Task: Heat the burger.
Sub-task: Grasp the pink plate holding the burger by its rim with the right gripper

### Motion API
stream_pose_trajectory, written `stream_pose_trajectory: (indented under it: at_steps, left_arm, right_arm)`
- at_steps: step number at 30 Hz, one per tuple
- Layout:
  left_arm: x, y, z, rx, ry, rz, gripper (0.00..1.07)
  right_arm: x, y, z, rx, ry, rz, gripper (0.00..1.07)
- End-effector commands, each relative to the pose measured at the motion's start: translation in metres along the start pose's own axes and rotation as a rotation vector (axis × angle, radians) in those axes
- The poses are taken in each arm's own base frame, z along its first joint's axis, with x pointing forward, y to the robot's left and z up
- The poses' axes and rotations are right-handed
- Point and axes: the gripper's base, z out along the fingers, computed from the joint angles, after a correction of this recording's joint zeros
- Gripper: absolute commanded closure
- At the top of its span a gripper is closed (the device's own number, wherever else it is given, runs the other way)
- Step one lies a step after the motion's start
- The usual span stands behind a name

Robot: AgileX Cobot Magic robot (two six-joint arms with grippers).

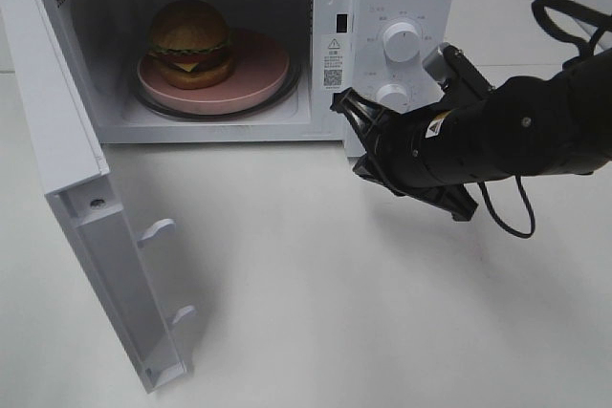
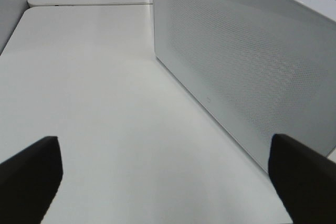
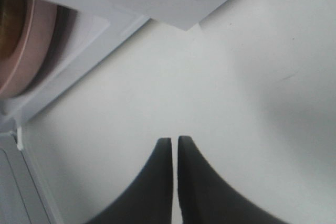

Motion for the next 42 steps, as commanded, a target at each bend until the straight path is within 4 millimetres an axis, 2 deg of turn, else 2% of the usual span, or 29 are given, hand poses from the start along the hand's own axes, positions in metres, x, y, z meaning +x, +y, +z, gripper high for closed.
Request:
stream_pose_trajectory:
  at_steps: [1, 4, 6, 7, 8, 10, 11, 13, 14, 16, 17, 19, 20, 21, 22, 23, 24, 26, 27, 28, 29, 31, 33, 42]
  left_arm:
    - [0.001, 0.0, -0.001, 0.004, -0.002, 0.0, 0.07]
    - [0.001, 0.0, -0.001, 0.004, -0.002, 0.0, 0.07]
    - [0.001, 0.0, -0.001, 0.004, -0.002, 0.0, 0.07]
    - [0.001, 0.0, -0.001, 0.004, -0.002, 0.0, 0.07]
    - [0.001, 0.0, -0.001, 0.004, -0.002, 0.0, 0.07]
    - [0.001, 0.0, -0.001, 0.004, -0.002, 0.0, 0.07]
    - [0.001, 0.0, -0.001, 0.004, -0.002, 0.0, 0.07]
    - [0.001, 0.0, -0.001, 0.004, -0.002, 0.0, 0.07]
    - [0.001, 0.0, -0.001, 0.004, -0.002, 0.0, 0.07]
    - [0.001, 0.0, -0.001, 0.004, -0.002, 0.0, 0.07]
    - [0.001, 0.0, -0.001, 0.004, -0.002, 0.0, 0.07]
    - [0.001, 0.0, -0.001, 0.004, -0.002, 0.0, 0.07]
    - [0.001, 0.0, -0.001, 0.004, -0.002, 0.0, 0.07]
    - [0.001, 0.0, -0.001, 0.004, -0.002, 0.0, 0.07]
    - [0.001, 0.0, -0.001, 0.004, -0.002, 0.0, 0.07]
    - [0.001, 0.0, -0.001, 0.004, -0.002, 0.0, 0.07]
    - [0.001, 0.0, -0.001, 0.004, -0.002, 0.0, 0.07]
    - [0.001, 0.0, -0.001, 0.004, -0.002, 0.0, 0.07]
    - [0.001, 0.0, -0.001, 0.004, -0.002, 0.0, 0.07]
    - [0.001, 0.0, -0.001, 0.004, -0.002, 0.0, 0.07]
    - [0.001, 0.0, -0.001, 0.004, -0.002, 0.0, 0.07]
    - [0.001, 0.0, -0.001, 0.004, -0.002, 0.0, 0.07]
    - [0.001, 0.0, -0.001, 0.004, -0.002, 0.0, 0.07]
    - [0.001, 0.0, -0.001, 0.004, -0.002, 0.0, 0.07]
  right_arm:
    - [0.003, 0.002, -0.012, 0.028, 0.066, -0.196, 1.02]
    - [0.007, 0.0, -0.022, 0.057, 0.145, -0.34, 1.02]
    - [0.008, 0.0, -0.024, 0.062, 0.162, -0.371, 1.02]
    - [0.009, 0.001, -0.028, 0.07, 0.205, -0.453, 1.02]
    - [0.009, 0.001, -0.028, 0.07, 0.205, -0.453, 1.02]
    - [0.009, 0.004, -0.034, 0.07, 0.267, -0.592, 1.01]
    - [0.009, 0.004, -0.034, 0.07, 0.267, -0.592, 1.01]
    - [0.009, 0.008, -0.039, 0.061, 0.338, -0.754, 1.01]
    - [0.009, 0.008, -0.039, 0.061, 0.338, -0.754, 1.01]
    - [0.009, 0.012, -0.043, 0.041, 0.404, -0.931, 1.0]
    - [0.009, 0.012, -0.043, 0.041, 0.404, -0.931, 1.0]
    - [0.007, 0.014, -0.046, 0.017, 0.454, -1.109, 0.99]
    - [0.007, 0.014, -0.046, 0.017, 0.454, -1.109, 0.99]
    - [0.005, 0.015, -0.048, 0.002, 0.482, -1.254, 0.99]
    - [0.004, 0.016, -0.048, -0.008, 0.49, -1.333, 0.98]
    - [0.004, 0.016, -0.048, -0.008, 0.49, -1.333, 0.98]
    - [0.001, 0.017, -0.05, -0.024, 0.507, -1.477, 0.98]
    - [0.0, 0.018, -0.05, -0.028, 0.511, -1.535, 0.98]
    - [-0.004, 0.02, -0.052, -0.035, 0.518, -1.667, 0.98]
    - [-0.004, 0.02, -0.052, -0.035, 0.518, -1.667, 0.98]
    - [-0.009, 0.024, -0.052, -0.045, 0.507, -1.796, 0.98]
    - [-0.011, 0.025, -0.053, -0.045, 0.501, -1.849, 0.98]
    - [-0.018, 0.029, -0.054, -0.046, 0.485, -2.012, 0.98]
    - [-0.032, 0.039, -0.055, 0.013, 0.416, -2.234, 0.92]
